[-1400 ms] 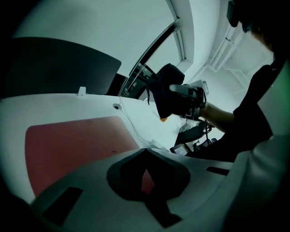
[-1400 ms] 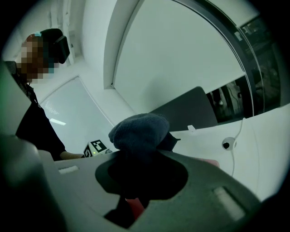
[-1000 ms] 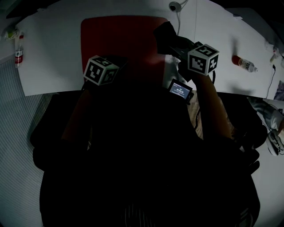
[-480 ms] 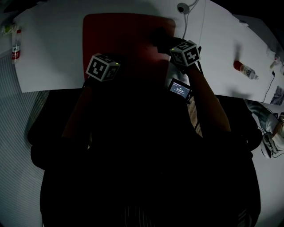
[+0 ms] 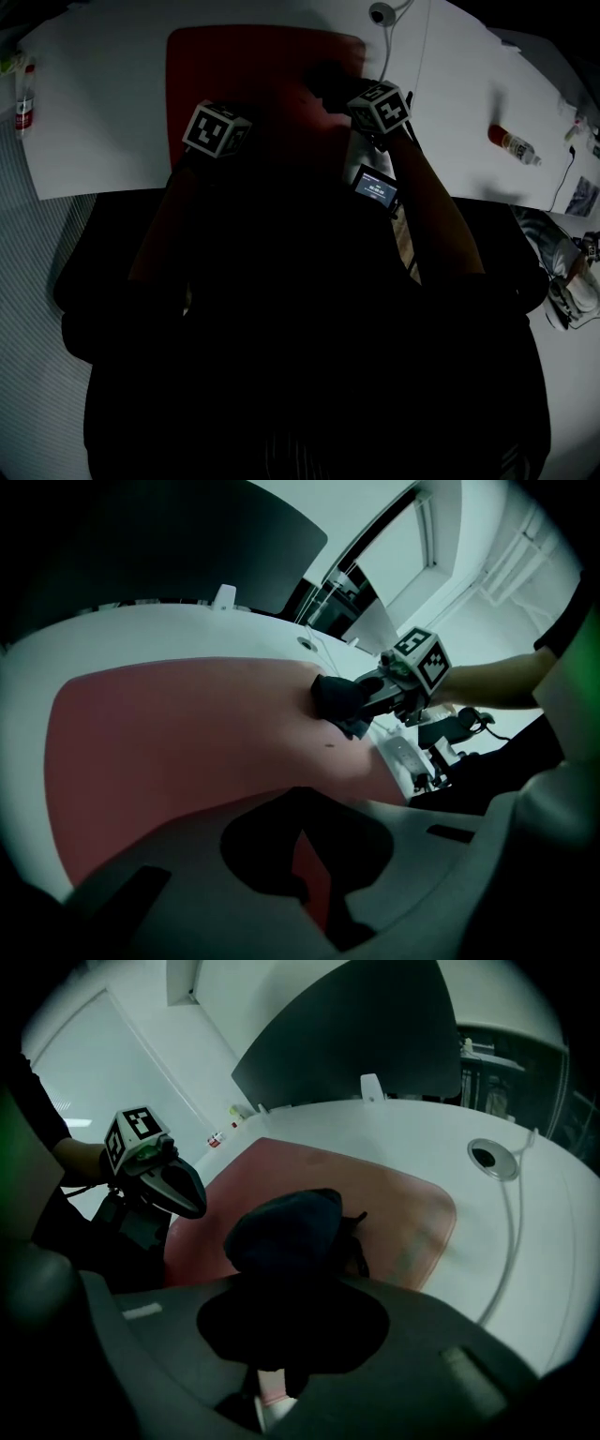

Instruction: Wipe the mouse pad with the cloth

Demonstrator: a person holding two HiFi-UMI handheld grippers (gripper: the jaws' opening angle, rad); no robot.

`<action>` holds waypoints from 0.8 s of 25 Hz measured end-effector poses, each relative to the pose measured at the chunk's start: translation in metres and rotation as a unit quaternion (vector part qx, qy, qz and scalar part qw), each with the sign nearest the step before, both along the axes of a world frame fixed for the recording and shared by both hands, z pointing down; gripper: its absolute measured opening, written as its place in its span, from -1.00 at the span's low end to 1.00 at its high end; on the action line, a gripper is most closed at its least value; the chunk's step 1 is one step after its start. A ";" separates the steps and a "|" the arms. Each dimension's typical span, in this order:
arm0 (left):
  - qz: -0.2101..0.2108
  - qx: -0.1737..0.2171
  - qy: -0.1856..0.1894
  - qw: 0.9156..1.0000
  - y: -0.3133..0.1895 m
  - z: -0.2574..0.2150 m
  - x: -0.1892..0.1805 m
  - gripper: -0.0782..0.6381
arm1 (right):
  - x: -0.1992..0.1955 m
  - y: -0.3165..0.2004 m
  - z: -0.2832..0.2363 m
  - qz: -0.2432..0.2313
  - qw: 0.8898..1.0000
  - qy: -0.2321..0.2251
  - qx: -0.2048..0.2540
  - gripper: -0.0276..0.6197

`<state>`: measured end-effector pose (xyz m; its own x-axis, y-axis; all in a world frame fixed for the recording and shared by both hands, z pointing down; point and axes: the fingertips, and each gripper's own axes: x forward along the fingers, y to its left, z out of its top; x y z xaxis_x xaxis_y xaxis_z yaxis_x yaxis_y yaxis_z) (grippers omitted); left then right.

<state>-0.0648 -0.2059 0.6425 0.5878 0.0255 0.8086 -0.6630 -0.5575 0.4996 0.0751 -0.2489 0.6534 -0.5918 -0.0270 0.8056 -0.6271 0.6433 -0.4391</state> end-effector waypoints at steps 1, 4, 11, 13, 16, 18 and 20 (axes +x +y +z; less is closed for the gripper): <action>0.007 0.009 -0.011 1.000 -0.004 0.004 0.000 -0.77 | 0.000 0.000 0.000 0.000 1.000 0.000 0.000 -0.70; 0.013 0.021 -0.043 0.999 -0.013 0.017 -0.004 -0.77 | -0.001 -0.002 0.001 -0.002 1.000 0.005 0.006 -0.70; 0.022 0.043 -0.066 0.997 -0.014 0.029 -0.002 -0.77 | 0.000 -0.003 0.002 0.002 1.000 -0.002 0.010 -0.70; 0.022 0.045 -0.062 0.997 -0.014 0.030 -0.003 -0.77 | 0.000 -0.002 0.003 0.003 1.000 -0.001 0.001 -0.70; 0.029 0.034 -0.059 0.997 -0.015 0.031 -0.004 -0.77 | 0.001 -0.005 -0.003 -0.008 1.000 0.012 0.011 -0.70; 0.034 0.022 -0.060 0.997 -0.014 0.032 -0.004 -0.77 | 0.004 -0.021 -0.015 0.000 0.998 0.015 0.068 -0.70; 0.040 0.020 -0.063 0.997 -0.013 0.031 -0.004 -0.77 | 0.010 -0.041 -0.023 0.035 0.995 0.004 0.097 -0.70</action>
<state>-0.0691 -0.2192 0.6739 0.4797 0.0344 0.8768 -0.6709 -0.6296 0.3917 0.0855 -0.2898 0.6306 -0.5761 -0.2235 0.7862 -0.6764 0.6703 -0.3051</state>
